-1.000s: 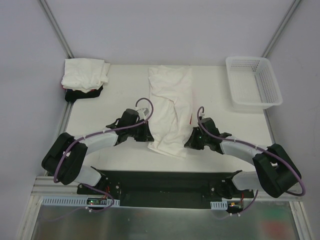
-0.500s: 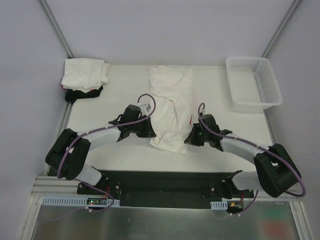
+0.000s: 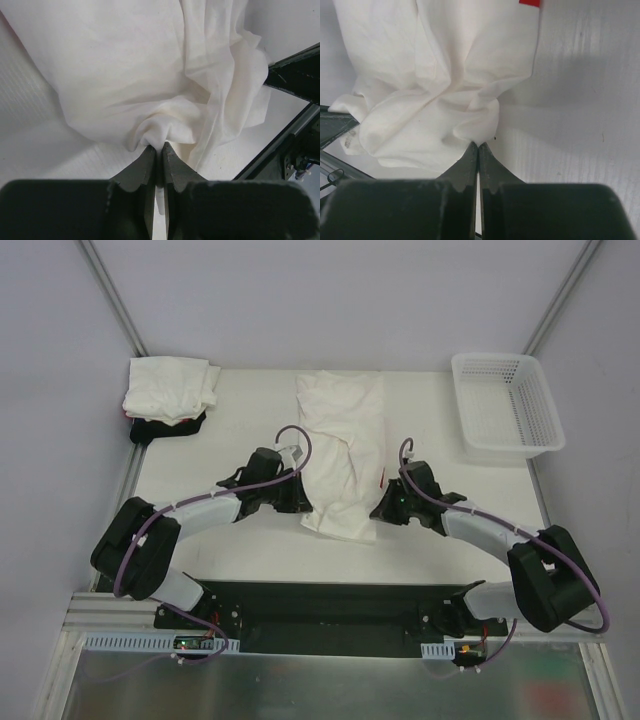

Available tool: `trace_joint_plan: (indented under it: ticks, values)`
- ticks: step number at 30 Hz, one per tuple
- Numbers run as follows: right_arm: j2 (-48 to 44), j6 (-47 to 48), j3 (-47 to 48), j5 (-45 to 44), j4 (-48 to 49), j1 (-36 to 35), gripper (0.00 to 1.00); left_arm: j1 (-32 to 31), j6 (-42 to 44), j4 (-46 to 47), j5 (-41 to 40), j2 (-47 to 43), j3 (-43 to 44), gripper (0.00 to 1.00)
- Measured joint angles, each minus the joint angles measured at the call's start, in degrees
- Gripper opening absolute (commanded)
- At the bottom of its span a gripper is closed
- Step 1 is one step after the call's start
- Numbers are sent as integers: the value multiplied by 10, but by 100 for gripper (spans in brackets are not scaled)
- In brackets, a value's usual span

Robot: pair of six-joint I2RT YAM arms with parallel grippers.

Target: Fold and stack the t-shirts

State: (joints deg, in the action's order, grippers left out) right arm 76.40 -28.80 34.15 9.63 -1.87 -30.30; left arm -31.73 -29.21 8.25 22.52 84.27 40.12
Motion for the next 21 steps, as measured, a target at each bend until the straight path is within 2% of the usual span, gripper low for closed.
trace_joint_plan:
  ticks: [7,15,21]
  values:
    - [21,14,45,0,-4,15,1,16,1,-1,-5,0,13,7]
    - [60,31,101,0,-15,24,1,33,7,0,-10,3,72,7]
    - [81,36,139,0,-21,44,1,45,14,5,-12,45,106,7]
